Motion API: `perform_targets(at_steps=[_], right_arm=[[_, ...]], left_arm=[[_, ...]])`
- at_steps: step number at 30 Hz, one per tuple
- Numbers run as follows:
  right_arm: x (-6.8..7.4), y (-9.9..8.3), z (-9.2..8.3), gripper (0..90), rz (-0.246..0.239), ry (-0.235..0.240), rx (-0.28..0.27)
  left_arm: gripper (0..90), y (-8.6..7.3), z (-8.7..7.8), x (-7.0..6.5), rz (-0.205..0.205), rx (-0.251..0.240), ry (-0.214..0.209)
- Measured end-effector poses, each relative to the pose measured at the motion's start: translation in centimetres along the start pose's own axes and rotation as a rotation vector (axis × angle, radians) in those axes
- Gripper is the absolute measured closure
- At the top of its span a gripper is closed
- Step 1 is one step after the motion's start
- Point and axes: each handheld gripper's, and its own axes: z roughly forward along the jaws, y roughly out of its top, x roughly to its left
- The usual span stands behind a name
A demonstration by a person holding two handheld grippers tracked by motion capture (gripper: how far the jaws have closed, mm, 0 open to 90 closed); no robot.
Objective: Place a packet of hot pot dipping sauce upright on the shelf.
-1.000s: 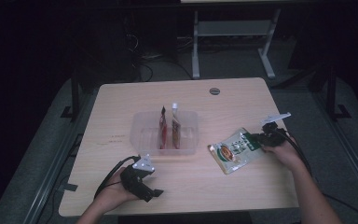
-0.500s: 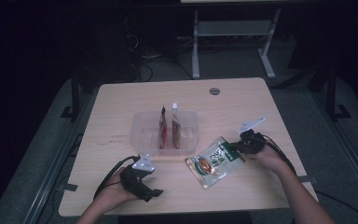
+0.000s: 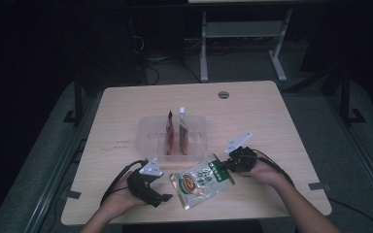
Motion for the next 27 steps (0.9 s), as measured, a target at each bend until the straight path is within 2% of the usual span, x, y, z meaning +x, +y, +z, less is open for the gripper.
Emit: perform_targets(at_steps=[2,5,6,8,9,12,14,17,18,21,24,27], right_arm=[[0.3,0.4,0.5,89.7,-0.036,0.007,-0.002],[0.6,0.7,0.8,89.7,-0.048,0.013,-0.005],[0.8,0.7,0.8,89.7,-0.033,0.013,-0.001],[0.7,0.7,0.5,89.3,-0.036,0.008,-0.009],[0.9,0.7,0.2,86.8,0.008,0.008,-0.017],[1.0,0.6,-0.7,80.8,0.035,-0.011,-0.030],[1.2,0.4,-1.4,74.2,0.085,-0.007,-0.066],[1.5,0.1,-2.2,65.7,0.110,-0.029,-0.089],[1.5,-0.1,-2.4,63.4,0.108,-0.034,-0.094],[1.9,-0.4,-3.1,58.7,0.139,-0.047,-0.101],[2.1,-0.8,-3.6,55.6,0.152,-0.064,-0.122],[2.0,-1.0,-4.1,52.8,0.178,-0.078,-0.140]], left_arm=[[14.6,0.5,0.3,0.1,0.002,-0.009,-0.010],[14.7,1.2,1.1,0.2,-0.002,-0.028,-0.014],[14.8,1.4,1.4,0.3,0.001,-0.028,-0.014],[15.2,1.8,2.1,0.5,-0.001,-0.029,-0.022],[15.4,1.9,2.4,0.6,-0.009,-0.027,-0.026],[19.1,2.4,3.4,0.8,-0.007,-0.028,-0.040],[21.2,2.6,3.9,0.8,-0.006,-0.016,-0.041],[24.4,2.6,4.4,0.8,-0.013,0.001,-0.057],[27.3,2.5,4.5,0.7,-0.025,-0.007,-0.063],[30.3,2.5,4.7,0.7,-0.023,-0.009,-0.058],[42.3,2.4,4.6,0.7,-0.028,-0.016,-0.059],[54.4,2.3,4.5,0.8,0.001,-0.017,-0.038]])
